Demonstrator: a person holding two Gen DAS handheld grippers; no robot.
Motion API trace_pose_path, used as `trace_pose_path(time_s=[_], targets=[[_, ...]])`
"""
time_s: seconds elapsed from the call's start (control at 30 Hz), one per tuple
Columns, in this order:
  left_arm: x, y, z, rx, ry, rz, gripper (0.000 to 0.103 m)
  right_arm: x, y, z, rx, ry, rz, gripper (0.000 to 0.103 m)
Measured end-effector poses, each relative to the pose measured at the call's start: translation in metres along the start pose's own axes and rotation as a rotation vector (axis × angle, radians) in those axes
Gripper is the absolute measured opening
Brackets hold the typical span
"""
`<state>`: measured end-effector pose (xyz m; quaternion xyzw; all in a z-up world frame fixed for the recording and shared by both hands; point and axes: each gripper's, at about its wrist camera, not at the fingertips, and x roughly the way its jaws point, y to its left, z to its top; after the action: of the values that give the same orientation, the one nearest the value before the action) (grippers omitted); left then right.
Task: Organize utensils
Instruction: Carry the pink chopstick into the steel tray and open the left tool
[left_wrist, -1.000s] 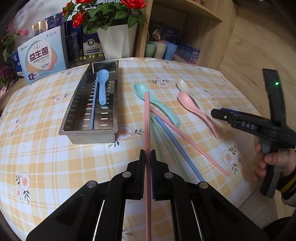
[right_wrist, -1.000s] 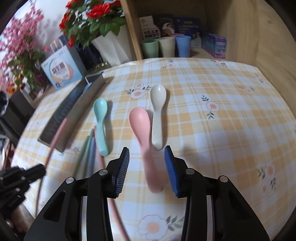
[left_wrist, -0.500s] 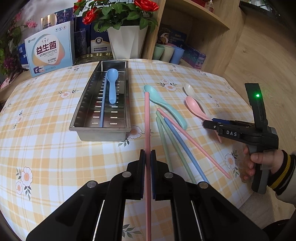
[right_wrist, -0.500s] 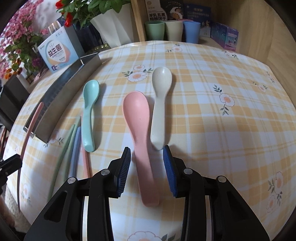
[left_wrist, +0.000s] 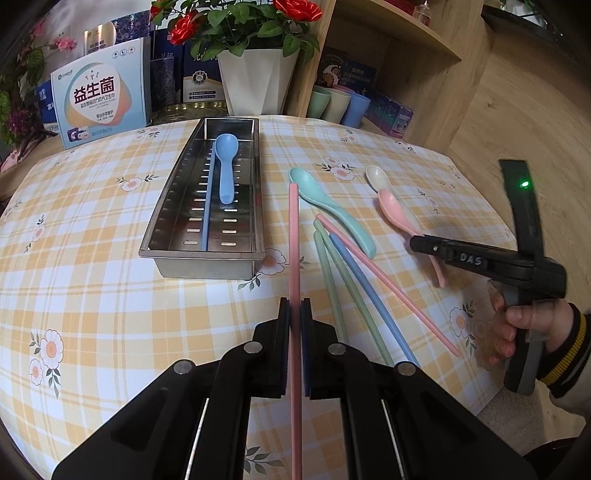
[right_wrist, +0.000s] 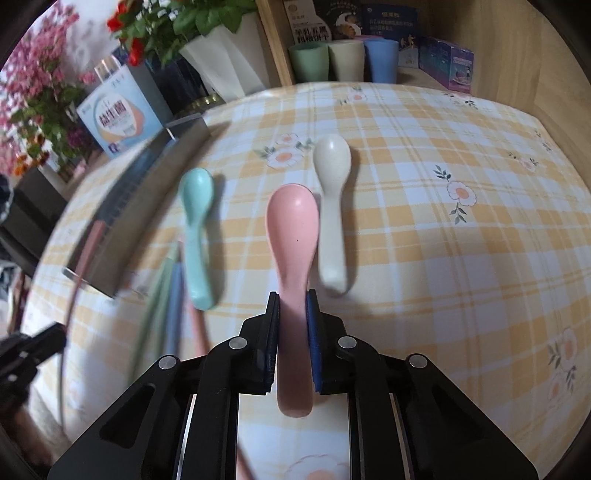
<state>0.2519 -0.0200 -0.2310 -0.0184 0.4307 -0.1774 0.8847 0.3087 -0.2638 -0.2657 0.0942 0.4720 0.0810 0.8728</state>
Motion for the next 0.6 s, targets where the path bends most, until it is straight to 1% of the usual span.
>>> trace_pose_path(time_s=[0.1,0.27,0.4,0.47,0.53,0.6], targets=[[-0.003,-0.001,0.003,0.006,-0.011,0.002,0.005,-0.014,0.007,0.002,0.041,-0.040,0.048,0.014],[-0.012,0.008,0.022,-0.011,-0.029,0.011,0.005,-0.032,0.008,0.005,0.119,-0.091,0.112,0.014],[-0.018,0.017,0.044,-0.010,-0.043,0.026,0.005,-0.038,0.006,0.006,0.134,-0.111,0.120,0.014],[-0.017,0.018,0.061,0.031,-0.059,0.055,0.005,-0.041,0.005,0.007,0.111,-0.133,0.094,0.014],[-0.011,0.023,0.076,0.044,-0.056,0.072,0.006,-0.041,0.002,0.008,0.114,-0.138,0.097,0.014],[0.000,0.033,0.096,0.024,-0.047,0.078,0.006,-0.042,-0.003,0.007,0.126,-0.141,0.097,0.014]])
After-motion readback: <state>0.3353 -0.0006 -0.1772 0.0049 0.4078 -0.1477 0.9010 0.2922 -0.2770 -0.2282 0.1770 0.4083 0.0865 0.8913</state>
